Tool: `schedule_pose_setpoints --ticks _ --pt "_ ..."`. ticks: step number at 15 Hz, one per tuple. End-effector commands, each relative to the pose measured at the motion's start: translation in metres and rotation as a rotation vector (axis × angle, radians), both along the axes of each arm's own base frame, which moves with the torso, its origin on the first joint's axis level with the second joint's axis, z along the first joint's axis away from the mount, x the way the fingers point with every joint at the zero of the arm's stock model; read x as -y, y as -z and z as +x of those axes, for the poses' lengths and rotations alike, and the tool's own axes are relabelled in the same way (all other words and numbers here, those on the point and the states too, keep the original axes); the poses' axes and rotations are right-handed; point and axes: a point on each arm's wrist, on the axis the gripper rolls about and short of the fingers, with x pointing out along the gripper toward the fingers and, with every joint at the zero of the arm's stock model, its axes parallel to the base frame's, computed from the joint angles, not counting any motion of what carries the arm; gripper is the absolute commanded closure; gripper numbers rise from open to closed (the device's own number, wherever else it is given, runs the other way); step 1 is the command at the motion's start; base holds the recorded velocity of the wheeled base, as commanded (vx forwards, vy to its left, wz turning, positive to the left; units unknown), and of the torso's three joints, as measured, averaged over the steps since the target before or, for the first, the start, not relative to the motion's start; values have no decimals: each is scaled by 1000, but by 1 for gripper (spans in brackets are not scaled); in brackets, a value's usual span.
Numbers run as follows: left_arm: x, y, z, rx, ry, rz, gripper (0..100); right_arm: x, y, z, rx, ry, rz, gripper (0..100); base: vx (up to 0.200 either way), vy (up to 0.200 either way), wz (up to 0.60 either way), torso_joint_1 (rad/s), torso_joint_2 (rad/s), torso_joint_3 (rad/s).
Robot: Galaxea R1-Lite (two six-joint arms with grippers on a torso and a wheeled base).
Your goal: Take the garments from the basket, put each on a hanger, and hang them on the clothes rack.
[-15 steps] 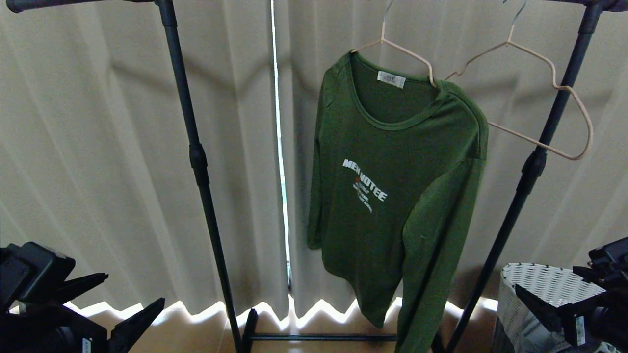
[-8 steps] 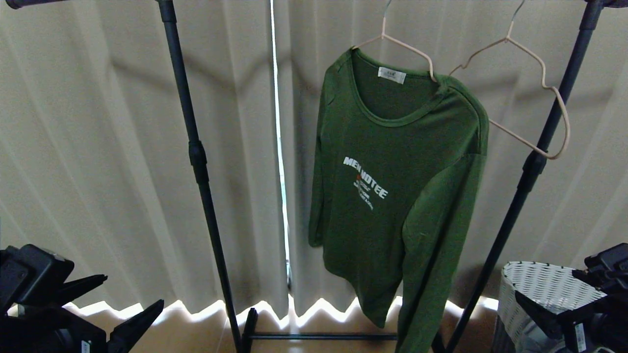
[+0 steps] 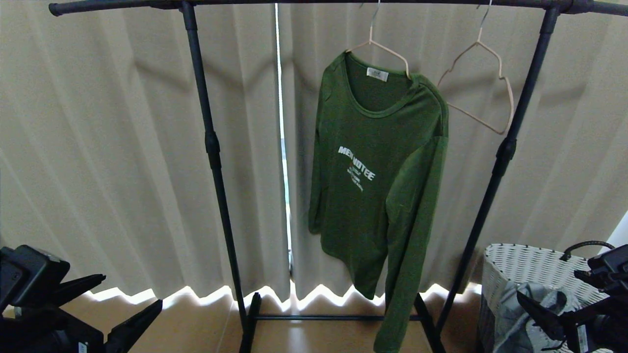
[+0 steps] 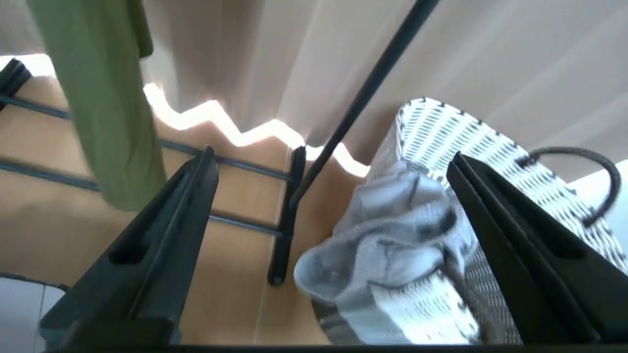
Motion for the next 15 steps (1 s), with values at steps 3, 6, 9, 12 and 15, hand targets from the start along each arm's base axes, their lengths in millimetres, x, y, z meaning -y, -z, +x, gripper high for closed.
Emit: schedule_pose_setpoints --ticks 3,6,9,12,15 --pt "0 2 0 -6 5 7 0 0 1 0 -6 -2 -1 0 0 0 0 0 0 0" --pt "-1 5 -3 -4 28 72 0 -1 1 0 -6 -7 0 0 0 -67 0 4 -1 2" --pt "-1 5 -2 -2 25 73 0 -1 1 0 -6 -7 0 0 0 -200 0 -1 -1 2" --pt "-1 6 -3 -3 26 75 0 -1 1 0 -6 -8 0 0 0 -200 0 7 4 6" --pt "-1 6 -3 -4 29 74 0 -1 1 0 -8 -8 -1 0 0 -200 0 1 -1 1"
